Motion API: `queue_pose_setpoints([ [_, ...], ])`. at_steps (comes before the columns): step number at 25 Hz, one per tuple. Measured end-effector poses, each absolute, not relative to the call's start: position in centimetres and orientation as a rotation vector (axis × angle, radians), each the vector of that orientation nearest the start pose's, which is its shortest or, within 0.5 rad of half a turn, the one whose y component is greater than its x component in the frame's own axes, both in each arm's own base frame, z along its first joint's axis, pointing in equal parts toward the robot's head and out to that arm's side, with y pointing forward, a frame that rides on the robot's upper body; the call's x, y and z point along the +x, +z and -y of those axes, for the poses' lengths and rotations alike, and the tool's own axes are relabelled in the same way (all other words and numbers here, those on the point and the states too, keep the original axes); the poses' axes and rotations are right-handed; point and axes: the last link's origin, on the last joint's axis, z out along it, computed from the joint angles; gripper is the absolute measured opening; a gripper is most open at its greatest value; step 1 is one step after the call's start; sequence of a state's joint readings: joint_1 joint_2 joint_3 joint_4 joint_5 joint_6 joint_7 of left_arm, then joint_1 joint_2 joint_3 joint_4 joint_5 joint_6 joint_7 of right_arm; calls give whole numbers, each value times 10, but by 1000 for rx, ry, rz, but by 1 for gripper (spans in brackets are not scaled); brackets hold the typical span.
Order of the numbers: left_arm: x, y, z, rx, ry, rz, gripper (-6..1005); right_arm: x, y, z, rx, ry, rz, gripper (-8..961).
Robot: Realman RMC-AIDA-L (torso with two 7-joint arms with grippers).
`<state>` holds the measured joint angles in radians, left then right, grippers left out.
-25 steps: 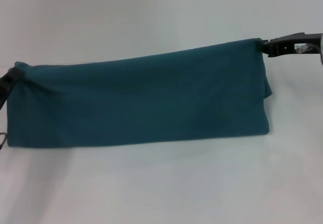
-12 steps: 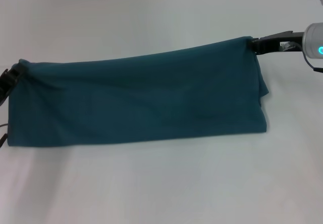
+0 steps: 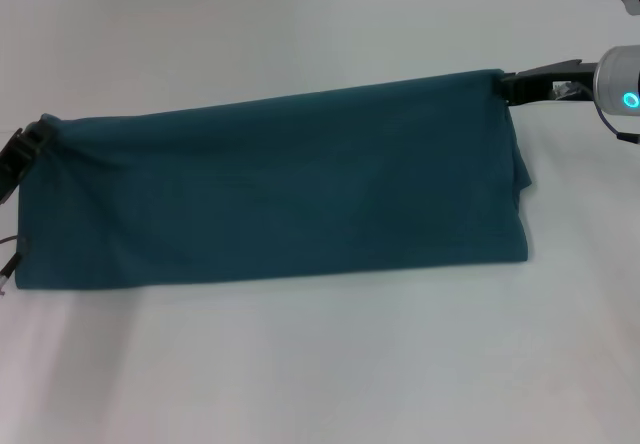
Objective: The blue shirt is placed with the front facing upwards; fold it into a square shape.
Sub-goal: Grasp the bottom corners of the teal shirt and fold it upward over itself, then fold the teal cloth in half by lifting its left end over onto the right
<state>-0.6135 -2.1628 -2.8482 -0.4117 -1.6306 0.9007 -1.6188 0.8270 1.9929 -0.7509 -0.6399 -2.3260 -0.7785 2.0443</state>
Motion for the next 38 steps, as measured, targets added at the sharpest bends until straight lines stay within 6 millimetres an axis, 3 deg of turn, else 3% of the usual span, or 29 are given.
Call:
queue_pose_setpoints([
  [7,-318,19,-403,-1381,-1158,1450,20,243,55,-486,-2028,231,-904,30],
  [9,-318,20,-405,-1376,-1149,1450,69,241,56,-489,-2016,233,-891,32],
  [20,-316,24,-416,-1354,-1099,1445,312,228,62,-502,-1951,226,-804,458],
  [23,-316,24,-417,-1368,-1094,1438,376,229,63,-502,-1942,221,-797,527],
  [26,-316,25,-417,-1390,-1083,1429,588,231,63,-502,-1933,220,-797,597],
  [32,-314,26,-417,-1444,-1059,1402,823,235,64,-500,-1929,212,-802,762],
  [36,-306,32,-419,-1525,-1036,1332,876,239,65,-498,-1929,210,-808,909],
  [38,-301,34,-420,-1584,-1015,1271,889,241,68,-495,-1926,221,-810,918],
])
